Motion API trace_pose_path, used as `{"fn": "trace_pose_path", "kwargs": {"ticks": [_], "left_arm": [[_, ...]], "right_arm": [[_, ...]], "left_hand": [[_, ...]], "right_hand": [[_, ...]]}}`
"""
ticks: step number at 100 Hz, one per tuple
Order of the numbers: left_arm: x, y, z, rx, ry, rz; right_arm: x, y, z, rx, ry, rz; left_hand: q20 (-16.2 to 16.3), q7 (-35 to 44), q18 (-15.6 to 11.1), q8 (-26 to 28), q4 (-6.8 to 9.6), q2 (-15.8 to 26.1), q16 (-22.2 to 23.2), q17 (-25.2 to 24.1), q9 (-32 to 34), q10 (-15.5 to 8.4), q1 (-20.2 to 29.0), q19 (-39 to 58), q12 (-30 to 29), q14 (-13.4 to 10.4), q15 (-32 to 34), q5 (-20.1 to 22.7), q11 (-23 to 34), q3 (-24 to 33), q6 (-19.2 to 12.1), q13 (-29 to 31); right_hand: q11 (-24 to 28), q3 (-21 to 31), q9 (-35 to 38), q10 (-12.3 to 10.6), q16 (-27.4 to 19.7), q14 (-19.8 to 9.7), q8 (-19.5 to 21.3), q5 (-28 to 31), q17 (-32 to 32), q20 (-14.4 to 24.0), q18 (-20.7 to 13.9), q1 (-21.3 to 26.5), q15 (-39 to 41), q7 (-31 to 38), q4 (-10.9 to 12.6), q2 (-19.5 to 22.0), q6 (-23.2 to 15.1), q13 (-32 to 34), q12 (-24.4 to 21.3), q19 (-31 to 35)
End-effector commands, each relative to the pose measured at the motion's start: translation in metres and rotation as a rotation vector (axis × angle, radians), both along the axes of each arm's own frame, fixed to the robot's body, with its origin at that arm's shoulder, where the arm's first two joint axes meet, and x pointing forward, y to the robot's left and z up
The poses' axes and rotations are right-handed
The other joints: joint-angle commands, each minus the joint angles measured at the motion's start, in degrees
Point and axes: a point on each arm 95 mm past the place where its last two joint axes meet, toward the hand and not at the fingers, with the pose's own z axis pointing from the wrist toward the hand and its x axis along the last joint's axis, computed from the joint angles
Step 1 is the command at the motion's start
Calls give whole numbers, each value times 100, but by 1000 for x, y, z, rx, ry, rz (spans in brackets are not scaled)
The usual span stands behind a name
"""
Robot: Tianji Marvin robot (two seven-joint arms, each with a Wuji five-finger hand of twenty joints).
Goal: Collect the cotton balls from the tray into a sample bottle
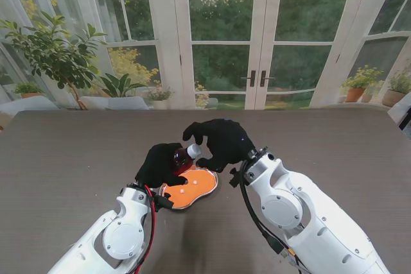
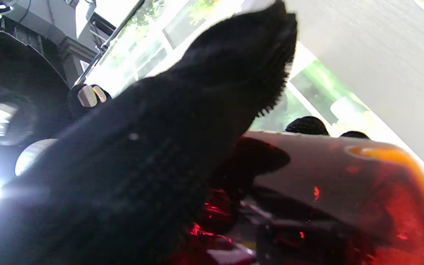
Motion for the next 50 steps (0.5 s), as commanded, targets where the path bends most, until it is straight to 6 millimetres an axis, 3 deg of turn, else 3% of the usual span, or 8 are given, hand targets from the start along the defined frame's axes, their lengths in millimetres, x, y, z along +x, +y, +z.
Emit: {"fn": "trace_pose_path", "kwargs": {"ticks": [1, 9, 14, 24, 33, 50], "left_arm": [[-1, -2, 1, -2, 7, -10], [-1, -2, 1, -2, 7, -10], [-1, -2, 1, -1, 7, -10], [-1, -2, 1, -1, 7, -12], [0, -2, 1, -1, 7, -15], [-1, -2, 2, 0, 6, -20]], "right_arm": [[-1, -2, 1, -21, 0, -1], [-1, -6, 4, -32, 19, -15], [0, -9, 6, -42, 29, -29], [1, -11, 7, -73, 23, -58], [1, -10, 7, -104, 4, -79], [1, -5, 5, -135, -7, -80]], "left_hand": [[312, 2009, 37, 462, 190, 6184, 516, 610, 355, 246, 496, 3346, 353, 199, 2622, 517, 694, 392, -319, 687], [312, 2010, 37, 462, 189, 6183, 516, 610, 352, 253, 494, 3347, 352, 193, 2623, 518, 690, 391, -332, 685], [312, 2010, 37, 462, 190, 6184, 514, 610, 353, 248, 495, 3347, 352, 183, 2623, 516, 691, 392, -337, 686], [312, 2006, 37, 461, 189, 6187, 513, 610, 357, 242, 493, 3347, 353, 199, 2623, 510, 693, 389, -328, 685], [311, 2004, 37, 460, 190, 6187, 513, 610, 352, 249, 496, 3347, 352, 199, 2624, 510, 690, 387, -323, 684], [311, 2003, 37, 459, 192, 6187, 512, 610, 346, 258, 497, 3347, 351, 199, 2624, 510, 686, 386, -322, 684]], "right_hand": [[73, 321, -296, -45, 73, -105, -34, -360, -90, 141, -226, -627, -202, -34, 202, -65, 296, 219, -103, 221], [114, -44, -507, 124, 210, 125, -136, -499, -323, 280, -81, -1317, -300, -16, 157, 657, 410, 60, -167, 214], [147, -477, -482, 184, 287, 227, -161, -413, -354, 376, -74, -1728, -250, 16, 209, 1538, 339, 36, -186, 270], [193, -1309, -238, 252, 346, 312, -118, 150, -243, 469, -49, -2106, -36, 84, 361, 2754, 101, 174, -150, 418], [254, -1742, -17, 242, 440, 322, -51, 648, -129, 495, -26, -2166, 240, 126, 462, 3285, -38, 236, -57, 527], [329, -1820, 323, 200, 513, 274, 91, 1491, 26, 493, 36, -1812, 652, 269, 574, 3500, -205, 263, 74, 631]]}}
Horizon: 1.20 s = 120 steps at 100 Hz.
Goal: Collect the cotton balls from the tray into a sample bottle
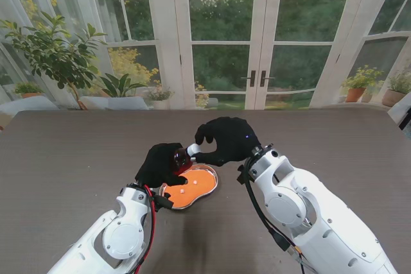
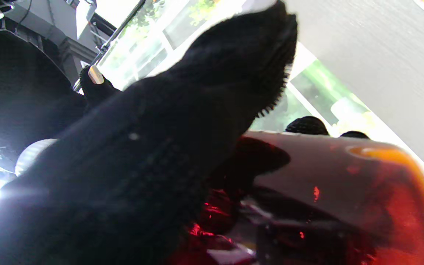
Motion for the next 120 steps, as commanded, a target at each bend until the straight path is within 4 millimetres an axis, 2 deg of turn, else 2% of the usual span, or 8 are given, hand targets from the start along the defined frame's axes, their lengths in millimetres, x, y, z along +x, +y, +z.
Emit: {"fn": "trace_pose_path", "kwargs": {"ticks": [1, 38, 60, 69, 74, 79, 92, 120], "left_arm": [[-1, -2, 1, 0, 5, -17], [-1, -2, 1, 4, 5, -22], [-1, -3, 1, 3, 9, -27], [-1, -3, 1, 2, 12, -27], [-1, -4, 1, 1, 13, -28], [-1, -4, 1, 1, 15, -28], [-1, -5, 0, 1, 17, -30], [-1, -5, 0, 3, 20, -32]], "right_arm": [[-2, 5, -2, -9, 9, 14], [-3, 9, -1, 20, 22, 76], [-2, 12, -1, 94, -9, 96], [-3, 13, -1, 97, -16, 105], [-3, 12, -1, 81, -17, 108], [-3, 10, 0, 56, -17, 107], [-3, 5, 3, 23, 3, 95], [-3, 0, 3, -53, 36, 27]], "left_hand": [[311, 2003, 37, 459, 137, 6187, 512, 610, 347, 258, 496, 3347, 351, 199, 2624, 510, 686, 385, -322, 682], [311, 2000, 37, 457, 141, 6187, 508, 610, 352, 241, 493, 3347, 350, 183, 2629, 510, 690, 385, -331, 692], [311, 1996, 37, 455, 144, 6183, 507, 610, 362, 249, 494, 3347, 350, 187, 2630, 513, 693, 388, -324, 695], [311, 1996, 37, 455, 144, 6181, 505, 609, 362, 249, 491, 3347, 350, 184, 2631, 511, 693, 389, -333, 699], [310, 1994, 38, 454, 145, 6180, 504, 610, 363, 240, 492, 3346, 350, 188, 2630, 513, 695, 392, -332, 700], [309, 1993, 37, 453, 145, 6178, 503, 613, 362, 238, 489, 3345, 349, 179, 2631, 515, 694, 393, -334, 701], [306, 1991, 28, 452, 146, 6175, 499, 624, 366, 235, 488, 3352, 348, 171, 2634, 517, 695, 399, -339, 710], [294, 1978, 23, 448, 147, 6171, 493, 627, 365, 246, 487, 3359, 342, 178, 2631, 514, 686, 401, -319, 711]], "right_hand": [[101, -12, 156, 11, 135, 31, 164, 335, 132, 136, 39, 159, 272, 112, 260, 160, -127, 259, 82, 344], [108, 1475, 383, -225, -12, -239, -858, -347, 158, 13, -6, 2176, 420, 927, -825, -1605, -623, 262, 299, 305], [-37, 1947, 445, -384, 56, -520, -71, -361, 336, -57, -222, 2992, 562, 202, -1116, -3576, -592, 286, 513, 313], [-8, 2073, 290, -407, -17, -557, 23, -509, 364, -69, -287, 2777, 525, 130, -1023, -3800, -537, 285, 471, 315], [8, 2175, -19, -374, -84, -529, 18, -896, 259, -46, -340, 2201, 263, -72, -185, -3769, -225, 288, 224, 249], [3, 2169, -294, -341, -148, -493, -18, -1240, 124, -13, -372, 1696, 11, -196, -102, -3802, -39, 273, 112, 190], [-33, 1961, -743, -171, -88, -318, -134, -1736, -163, 111, -320, 667, -293, -292, -212, -3259, 554, 109, -13, 159], [-80, -365, -387, 99, 72, 21, -16, -866, -165, 370, -177, -327, -4, -137, 198, 347, 187, 230, -75, 380]]}}
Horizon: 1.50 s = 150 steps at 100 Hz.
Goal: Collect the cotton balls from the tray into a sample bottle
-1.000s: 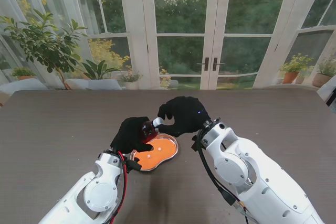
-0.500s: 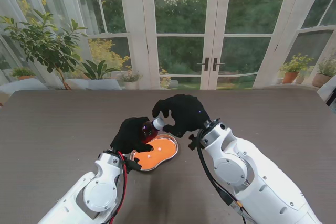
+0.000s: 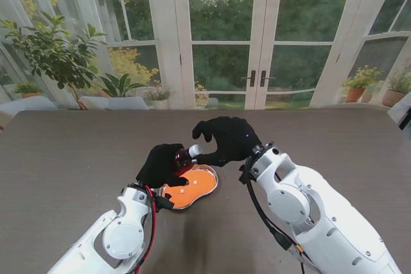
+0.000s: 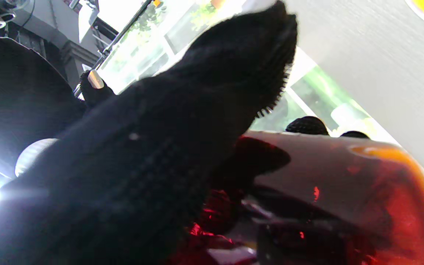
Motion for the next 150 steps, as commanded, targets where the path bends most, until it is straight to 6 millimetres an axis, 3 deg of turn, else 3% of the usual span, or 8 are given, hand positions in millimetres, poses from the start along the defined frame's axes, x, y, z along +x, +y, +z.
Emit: {"fn": "trace_pose_path", "kwargs": {"ticks": [1, 31, 43, 85, 92, 104, 123, 150], "left_arm": [[-1, -3, 1, 1, 8, -16], [-1, -2, 1, 4, 7, -13], [-1, -2, 1, 5, 7, -13], [-1, -2, 1, 5, 12, -13], [-2, -2, 1, 5, 14, -13], [-2, -2, 1, 7, 15, -12], [-2, -2, 1, 7, 17, -12], [-1, -3, 1, 8, 18, -15]], "right_arm": [[-3, 3, -2, -26, 5, 10], [-3, 10, -3, -35, -21, 24], [-4, 10, -3, -13, -23, 43], [-4, 15, -3, 67, -62, 85], [-4, 15, -4, 65, -73, 87], [-5, 13, -4, 45, -82, 87], [-5, 6, -1, -7, -49, 72], [-6, 4, 0, -54, 6, 32]], "left_hand": [[295, 1972, 24, 447, 147, 6169, 493, 624, 362, 246, 487, 3359, 341, 178, 2630, 514, 686, 401, -319, 703], [286, 1954, 28, 437, 149, 6161, 489, 638, 374, 242, 482, 3368, 338, 181, 2632, 524, 687, 411, -327, 711], [281, 1949, 25, 434, 149, 6158, 487, 639, 375, 246, 482, 3371, 336, 183, 2630, 526, 685, 414, -328, 709], [270, 1943, 39, 431, 150, 6152, 484, 643, 386, 253, 474, 3373, 330, 199, 2627, 538, 680, 428, -326, 719], [268, 1942, 33, 430, 150, 6150, 481, 649, 386, 239, 473, 3376, 329, 186, 2626, 538, 680, 430, -326, 725], [264, 1942, 30, 430, 150, 6146, 479, 650, 388, 245, 473, 3379, 328, 185, 2626, 538, 679, 433, -326, 725], [259, 1937, 38, 428, 150, 6143, 477, 651, 393, 246, 470, 3380, 324, 190, 2625, 536, 677, 440, -322, 727], [254, 1919, 45, 417, 151, 6139, 474, 657, 393, 249, 466, 3383, 319, 188, 2622, 542, 673, 446, -328, 735]], "right_hand": [[-33, -379, 208, 96, 86, 107, 131, 320, 117, 150, -32, -149, 176, 94, 283, 415, -209, 254, 4, 330], [195, 567, 829, -100, 200, -50, 498, 1681, 382, 57, 85, 805, 956, 394, 340, 131, -632, 278, 260, 483], [197, 977, 913, -174, 132, -132, -640, 1340, 413, -3, 65, 1551, 958, 1305, -718, -600, -920, 279, 266, 483], [98, 1906, 1025, -337, 178, -438, -517, 1051, 568, -145, -71, 2726, 1103, 1092, -992, -2950, -1018, 298, 596, 404], [129, 2018, 915, -363, 155, -494, 203, 1097, 574, -163, -138, 2620, 1033, 556, -926, -3284, -903, 301, 553, 380], [90, 2157, 309, -319, 3, -482, 441, 359, 404, -162, -273, 1803, 584, 166, 1, -3418, -415, 293, 287, 240], [39, 1708, -552, -120, 34, -237, 198, -648, -156, 7, -243, 242, -32, -77, -146, -2496, 412, -121, 60, 33], [40, -152, -206, 76, 121, 19, 342, 40, -121, 236, -158, -328, 271, 219, 199, 180, -129, 4, 24, 208]]}}
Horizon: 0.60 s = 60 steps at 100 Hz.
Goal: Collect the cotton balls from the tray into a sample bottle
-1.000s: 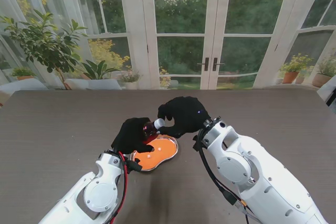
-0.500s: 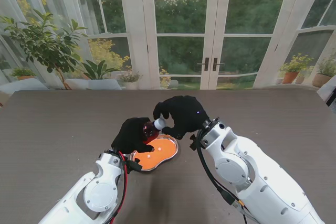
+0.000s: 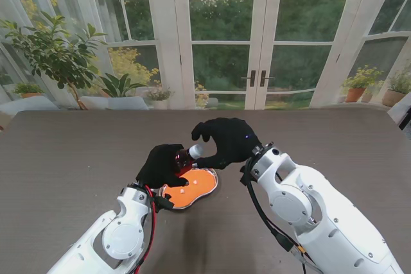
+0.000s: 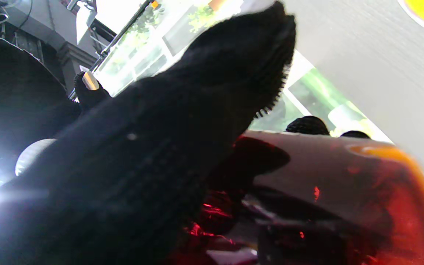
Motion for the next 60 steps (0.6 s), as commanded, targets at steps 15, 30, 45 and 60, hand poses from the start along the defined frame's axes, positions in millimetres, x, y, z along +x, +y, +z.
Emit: {"fn": "trace_pose_path", "kwargs": {"ticks": [15, 30, 45, 60], "left_arm": [[0, -2, 1, 1, 7, -16], [0, -2, 1, 1, 5, -16], [0, -2, 1, 1, 4, -16], [0, -2, 0, 1, 4, -16]], "right_arm": [[-2, 10, -4, -29, 12, 17], [-1, 13, -6, -25, 3, 23], [-1, 15, -5, -22, -20, 27], [0, 15, -5, -9, -32, 39]], "left_hand": [[264, 1900, 45, 416, 151, 6139, 473, 615, 382, 246, 502, 3385, 318, 185, 2623, 542, 674, 410, -329, 691], [262, 1893, 45, 412, 152, 6139, 474, 615, 380, 248, 502, 3386, 318, 197, 2622, 546, 673, 410, -317, 684], [261, 1892, 42, 413, 151, 6140, 474, 616, 382, 249, 501, 3387, 317, 199, 2620, 543, 671, 410, -326, 687], [259, 1891, 42, 413, 152, 6139, 474, 616, 380, 236, 500, 3388, 318, 198, 2619, 542, 672, 409, -337, 686]], "right_hand": [[25, -612, 666, 71, 101, 69, 255, 1085, 329, 130, 36, 167, 337, 351, 385, 713, -428, 494, 54, 319], [57, -28, 1122, -14, 209, 21, 344, 1537, 525, 67, 145, 630, 778, 398, 408, 576, -475, 503, 111, 425], [166, 658, 1477, -187, 197, -110, -158, 1729, 714, -67, 152, 1295, 1160, 854, -129, 177, -529, 506, 209, 519], [202, 913, 1715, -278, 220, -185, -985, 1553, 824, -116, 143, 2007, 1313, 1877, -661, -502, -793, 513, 233, 554]]}}
